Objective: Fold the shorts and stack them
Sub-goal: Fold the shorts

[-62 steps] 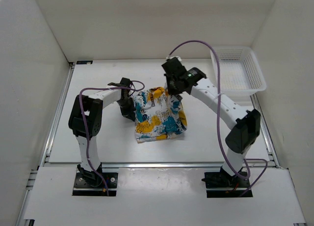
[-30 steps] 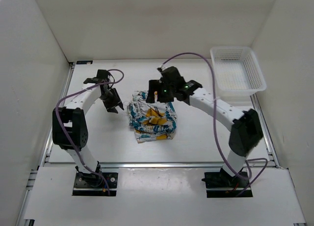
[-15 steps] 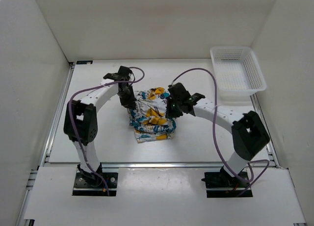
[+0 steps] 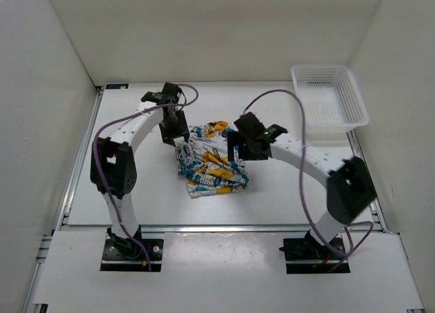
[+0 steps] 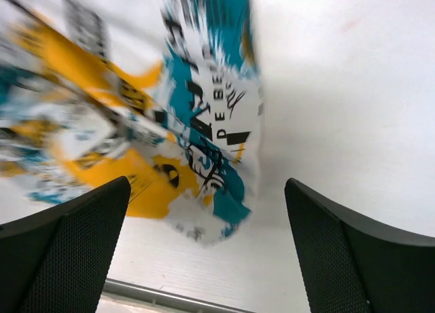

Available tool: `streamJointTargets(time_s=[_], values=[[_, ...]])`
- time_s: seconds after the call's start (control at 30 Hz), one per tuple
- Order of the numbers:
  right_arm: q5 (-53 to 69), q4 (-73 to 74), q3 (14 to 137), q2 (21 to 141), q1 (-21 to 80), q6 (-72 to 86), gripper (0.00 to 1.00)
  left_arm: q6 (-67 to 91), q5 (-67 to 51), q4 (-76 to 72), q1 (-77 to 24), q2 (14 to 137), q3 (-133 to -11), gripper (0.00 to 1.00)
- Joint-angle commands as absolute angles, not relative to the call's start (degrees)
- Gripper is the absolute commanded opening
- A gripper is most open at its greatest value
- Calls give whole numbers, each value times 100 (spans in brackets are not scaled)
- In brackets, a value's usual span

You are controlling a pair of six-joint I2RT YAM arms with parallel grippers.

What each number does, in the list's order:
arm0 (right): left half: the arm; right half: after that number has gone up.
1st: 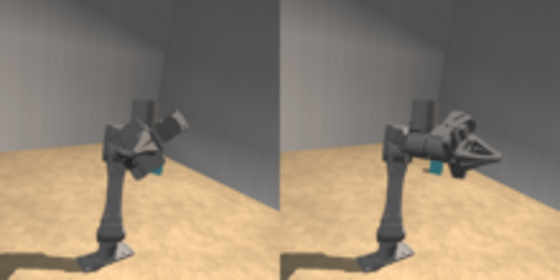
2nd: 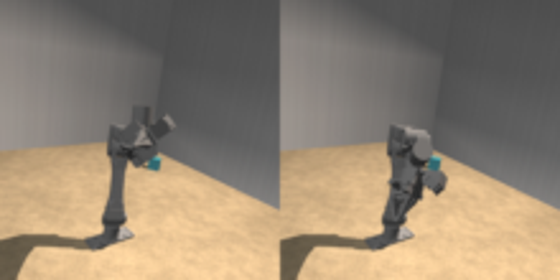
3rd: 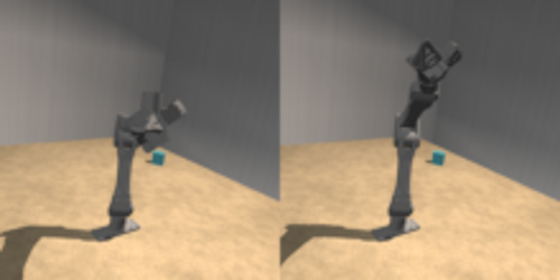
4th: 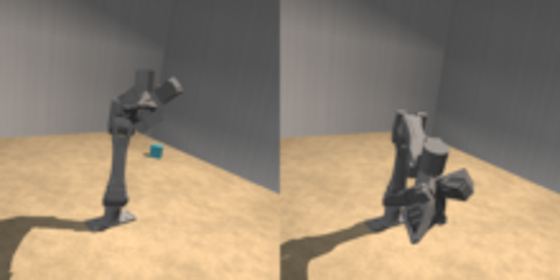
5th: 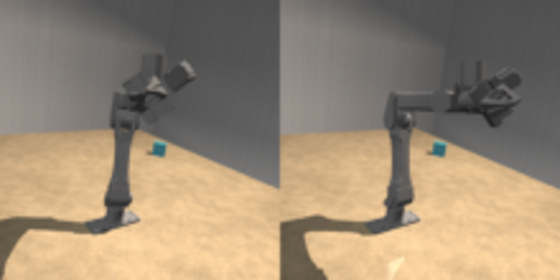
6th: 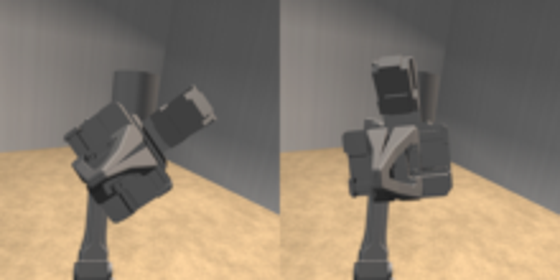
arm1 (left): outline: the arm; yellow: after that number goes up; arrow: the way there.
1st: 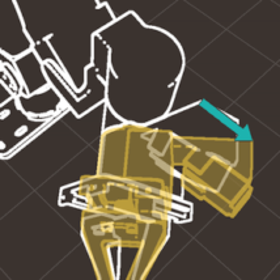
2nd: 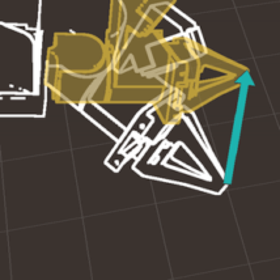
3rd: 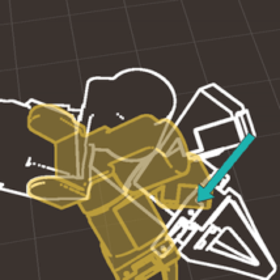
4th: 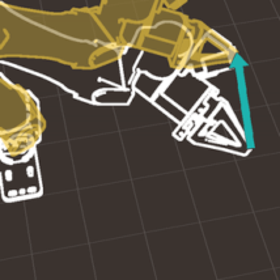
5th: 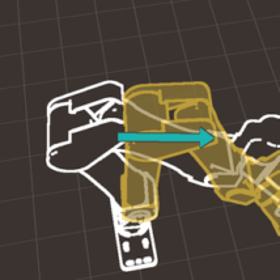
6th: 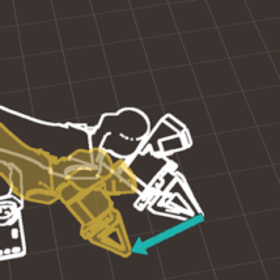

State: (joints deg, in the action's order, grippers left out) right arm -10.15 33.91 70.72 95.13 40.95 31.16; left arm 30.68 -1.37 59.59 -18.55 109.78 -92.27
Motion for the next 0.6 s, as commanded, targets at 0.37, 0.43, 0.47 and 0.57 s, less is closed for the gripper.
streamJointTargets(time_s=[0.37, 0.43, 0.47, 0.57], values=[[-4895, 5490, 6620, 5697, 3973, 3769, 100, 3015, 378, 6267, -1854, 6429, -8792, 100], [-5018, 5721, 6426, 5503, 3973, 4103, 100, 3084, 492, 6267, -1854, 6049, -8483, 100], [-5019, 5809, 6320, 5319, 3973, 4183, 100, 3146, 492, 6267, -1854, 5681, -8203, 100], [-4861, 5810, 5942, 5055, 3973, 4184, 100, 3208, 553, 6267, -1854, 5013, -7824, 100]])
